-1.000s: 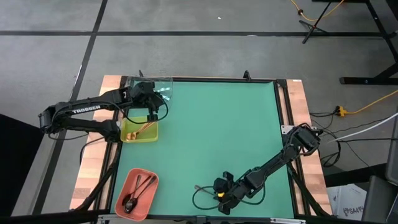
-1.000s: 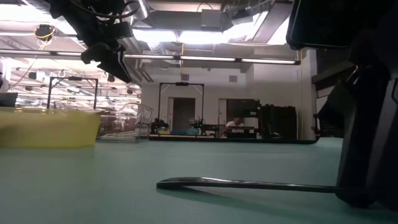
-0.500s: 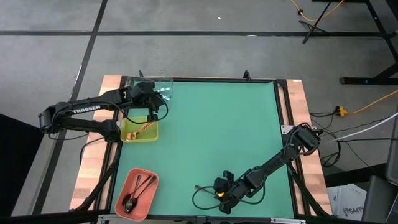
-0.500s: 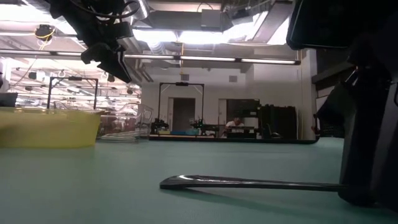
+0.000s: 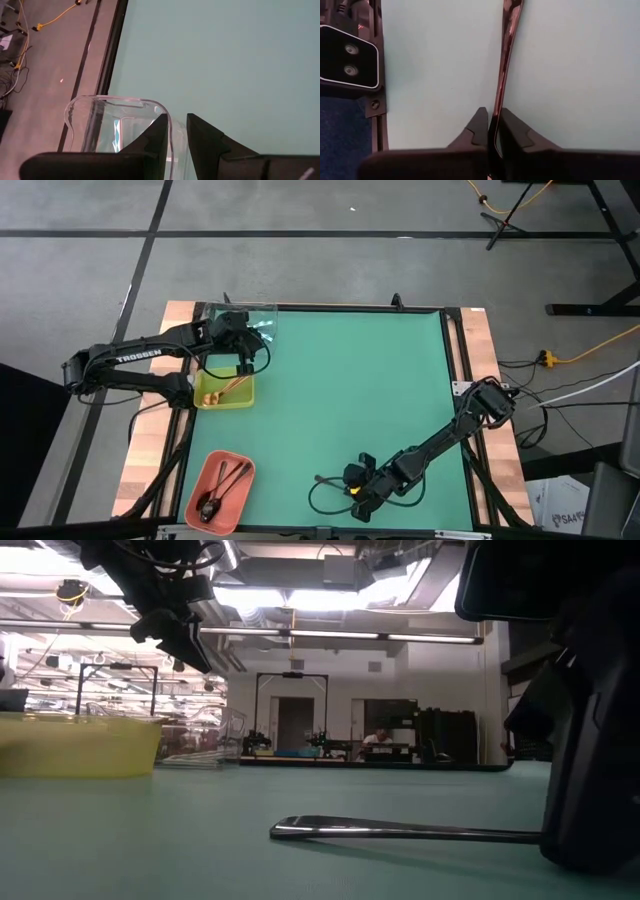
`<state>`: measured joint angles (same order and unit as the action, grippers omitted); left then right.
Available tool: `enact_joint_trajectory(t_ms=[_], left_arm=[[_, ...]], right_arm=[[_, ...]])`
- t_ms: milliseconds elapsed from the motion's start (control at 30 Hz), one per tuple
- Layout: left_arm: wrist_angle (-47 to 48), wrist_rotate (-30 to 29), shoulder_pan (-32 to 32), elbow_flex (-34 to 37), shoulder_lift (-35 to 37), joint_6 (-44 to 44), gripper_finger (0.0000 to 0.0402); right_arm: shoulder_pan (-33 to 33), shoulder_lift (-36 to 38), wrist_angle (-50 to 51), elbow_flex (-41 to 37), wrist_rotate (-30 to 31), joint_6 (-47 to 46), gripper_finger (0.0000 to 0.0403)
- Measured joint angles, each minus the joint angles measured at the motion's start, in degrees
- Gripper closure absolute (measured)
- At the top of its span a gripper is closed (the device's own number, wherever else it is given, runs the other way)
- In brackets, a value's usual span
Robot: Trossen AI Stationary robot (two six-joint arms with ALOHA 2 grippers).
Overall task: Sort silverware by color (type)
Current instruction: Put the black spoon into the orange bin
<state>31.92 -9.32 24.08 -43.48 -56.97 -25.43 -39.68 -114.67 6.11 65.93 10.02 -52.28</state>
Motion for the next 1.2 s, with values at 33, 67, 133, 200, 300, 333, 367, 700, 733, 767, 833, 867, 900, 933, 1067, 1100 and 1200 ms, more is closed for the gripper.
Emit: enact_joint_trajectory(t_ms=[33,67,133,200,300,333,367,700,733,767,833,867,900,933,1067,1100,1200], left_arm=[[0.0,0.0,0.0,0.0,0.0,0.0,0.0337],[0.0,0.0,0.0,0.0,0.0,0.0,0.0337],[0.0,0.0,0.0,0.0,0.0,0.0,0.0337],[0.0,0.0,0.0,0.0,0.0,0.0,0.0337],[0.0,0.0,0.0,0.0,0.0,0.0,0.0337],[0.0,0.0,0.0,0.0,0.0,0.0,0.0337],[0.0,0.0,0.0,0.0,0.0,0.0,0.0337],[0.0,0.0,0.0,0.0,0.0,0.1,0.0337],[0.0,0.0,0.0,0.0,0.0,0.4,0.0337],[0.0,0.0,0.0,0.0,0.0,1.0,0.0337],[0.0,0.0,0.0,0.0,0.0,1.4,0.0337],[0.0,0.0,0.0,0.0,0.0,1.4,0.0337],[0.0,0.0,0.0,0.0,0.0,1.4,0.0337],[0.0,0.0,0.0,0.0,0.0,1.4,0.0337],[0.0,0.0,0.0,0.0,0.0,1.4,0.0337],[0.0,0.0,0.0,0.0,0.0,1.4,0.0337],[0.0,0.0,0.0,0.0,0.0,1.5,0.0337]], right_arm=[[0.0,0.0,0.0,0.0,0.0,0.0,0.0391],[0.0,0.0,0.0,0.0,0.0,0.0,0.0393],[0.0,0.0,0.0,0.0,0.0,0.0,0.0395],[0.0,0.0,-0.1,0.0,0.1,0.0,0.0395],[0.0,0.0,-0.1,0.0,0.7,0.0,0.0396],[0.0,0.0,-0.1,0.0,0.8,0.0,0.0397],[0.0,0.0,-0.2,-0.1,0.8,0.0,0.0397],[0.4,0.6,-2.1,-0.3,0.7,0.2,0.0398],[0.5,0.9,-2.2,-0.3,0.7,0.3,0.0398],[0.8,1.1,-2.1,-0.3,0.8,0.3,0.0399],[1.0,1.7,-2.3,-0.3,0.9,0.5,0.0400],[1.1,1.9,-2.5,-0.3,0.9,0.7,0.0400],[1.2,2.1,-2.6,-0.3,1.0,0.8,0.0400],[1.3,2.1,-2.6,-0.3,1.0,1.3,0.0401],[2.0,2.2,-2.8,-0.3,1.0,1.9,0.0402],[2.1,2.2,-2.8,-0.3,0.9,2.0,0.0402],[2.8,2.2,-2.9,-0.3,-0.1,3.3,0.0402]])
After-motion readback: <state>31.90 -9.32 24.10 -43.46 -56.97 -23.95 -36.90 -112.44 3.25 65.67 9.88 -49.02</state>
